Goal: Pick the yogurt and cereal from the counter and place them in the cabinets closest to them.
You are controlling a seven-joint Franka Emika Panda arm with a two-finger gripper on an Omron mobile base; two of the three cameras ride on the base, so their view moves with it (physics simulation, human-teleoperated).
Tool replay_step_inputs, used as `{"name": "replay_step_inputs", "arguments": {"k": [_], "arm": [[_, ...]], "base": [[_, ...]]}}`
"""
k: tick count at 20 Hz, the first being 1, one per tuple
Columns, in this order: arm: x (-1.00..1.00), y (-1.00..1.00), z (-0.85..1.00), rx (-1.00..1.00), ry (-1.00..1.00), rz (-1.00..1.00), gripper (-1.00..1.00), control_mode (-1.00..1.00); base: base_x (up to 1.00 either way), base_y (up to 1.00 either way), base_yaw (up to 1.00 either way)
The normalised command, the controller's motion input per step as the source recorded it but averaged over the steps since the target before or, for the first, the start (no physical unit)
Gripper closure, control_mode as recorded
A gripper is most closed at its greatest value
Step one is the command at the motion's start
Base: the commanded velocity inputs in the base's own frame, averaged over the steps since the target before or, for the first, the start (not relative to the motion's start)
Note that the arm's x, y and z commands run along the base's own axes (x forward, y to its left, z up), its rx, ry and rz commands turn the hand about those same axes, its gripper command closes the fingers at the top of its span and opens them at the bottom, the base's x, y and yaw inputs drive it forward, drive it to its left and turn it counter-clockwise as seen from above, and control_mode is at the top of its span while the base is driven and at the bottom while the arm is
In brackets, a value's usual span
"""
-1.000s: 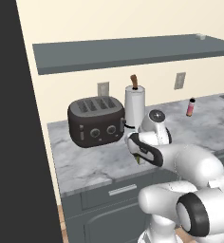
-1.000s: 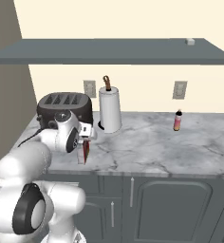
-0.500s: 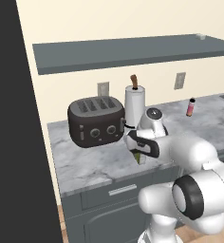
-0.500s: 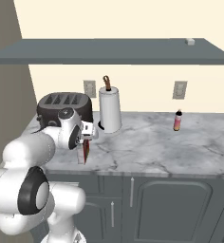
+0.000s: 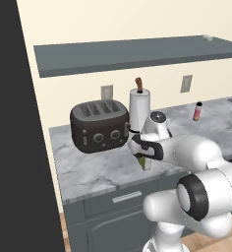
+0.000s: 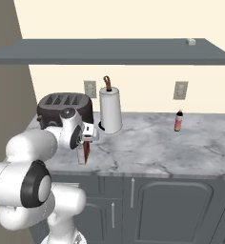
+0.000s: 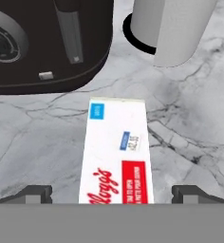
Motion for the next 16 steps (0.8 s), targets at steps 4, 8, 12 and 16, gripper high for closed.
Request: {"name": "replay_step_inputs", "arguments": {"k": [4, 8, 12, 16], "arm": [[0.0, 0.0, -0.17, 0.0, 0.01, 0.0, -1.0, -1.0], [0.0, 0.06, -0.28, 0.0, 0.03, 0.0, 1.0, -1.0], [0.0, 0.0, -0.03, 0.0, 0.02, 0.0, 1.0, -1.0], [0.0, 0.0, 0.01, 0.0, 0.0, 0.0, 1.0, -1.0]], "base": [[0.0, 0.0, 0.0], [0.0, 0.0, 0.0], [0.0, 0.0, 0.0], [0.0, 0.0, 0.0]]}}
